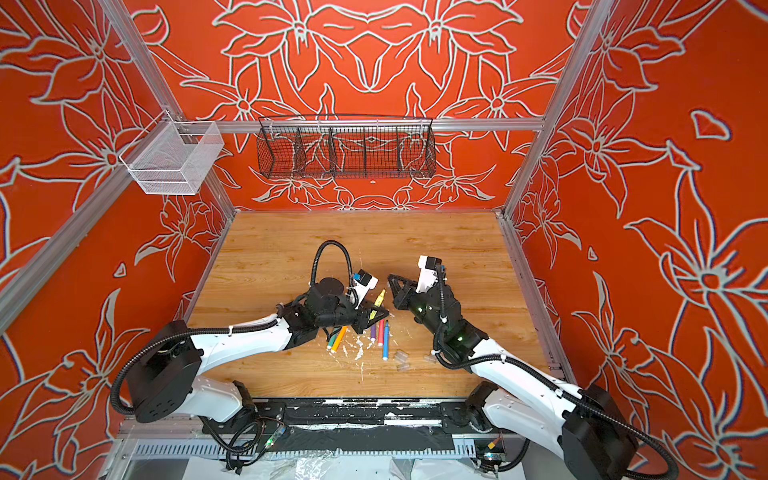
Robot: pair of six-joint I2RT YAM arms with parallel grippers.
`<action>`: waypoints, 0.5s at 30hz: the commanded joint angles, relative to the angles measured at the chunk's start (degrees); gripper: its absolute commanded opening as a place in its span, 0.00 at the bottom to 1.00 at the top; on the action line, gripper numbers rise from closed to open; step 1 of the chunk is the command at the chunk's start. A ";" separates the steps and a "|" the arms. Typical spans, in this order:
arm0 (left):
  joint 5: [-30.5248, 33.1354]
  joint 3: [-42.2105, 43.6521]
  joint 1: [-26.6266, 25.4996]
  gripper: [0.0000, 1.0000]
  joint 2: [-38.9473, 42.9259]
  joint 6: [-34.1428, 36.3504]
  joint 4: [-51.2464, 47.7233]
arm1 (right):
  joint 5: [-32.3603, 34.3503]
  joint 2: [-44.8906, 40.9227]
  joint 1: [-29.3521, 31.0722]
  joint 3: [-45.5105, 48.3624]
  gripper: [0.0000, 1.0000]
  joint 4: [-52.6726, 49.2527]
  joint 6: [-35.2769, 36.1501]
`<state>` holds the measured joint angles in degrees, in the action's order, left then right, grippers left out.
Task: Insert the pens into the pen caps
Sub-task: 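Align the held cap above the yellow marker tip with the right gripper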
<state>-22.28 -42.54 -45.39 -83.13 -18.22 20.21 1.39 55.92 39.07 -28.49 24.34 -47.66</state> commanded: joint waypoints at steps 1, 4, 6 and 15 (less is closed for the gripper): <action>-1.01 -1.40 -0.14 0.00 -0.87 0.82 -0.08 | -0.88 0.05 -0.31 0.68 0.00 1.94 -1.02; -1.04 -1.40 -0.14 0.00 -0.81 0.82 -0.08 | -1.73 0.91 -0.30 0.45 0.00 2.34 -1.24; -1.01 -1.49 -0.14 0.00 -0.97 0.74 -0.08 | -2.38 1.54 -0.31 0.38 0.00 2.81 -1.30; -1.22 -0.84 0.65 0.00 -0.81 -0.84 1.06 | -4.79 4.55 -0.31 -0.07 0.00 4.12 -1.93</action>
<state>-22.37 -42.57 -45.30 -83.68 -18.35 19.59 -1.58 59.68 39.07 -28.49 26.52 -48.56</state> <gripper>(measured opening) 0.149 0.169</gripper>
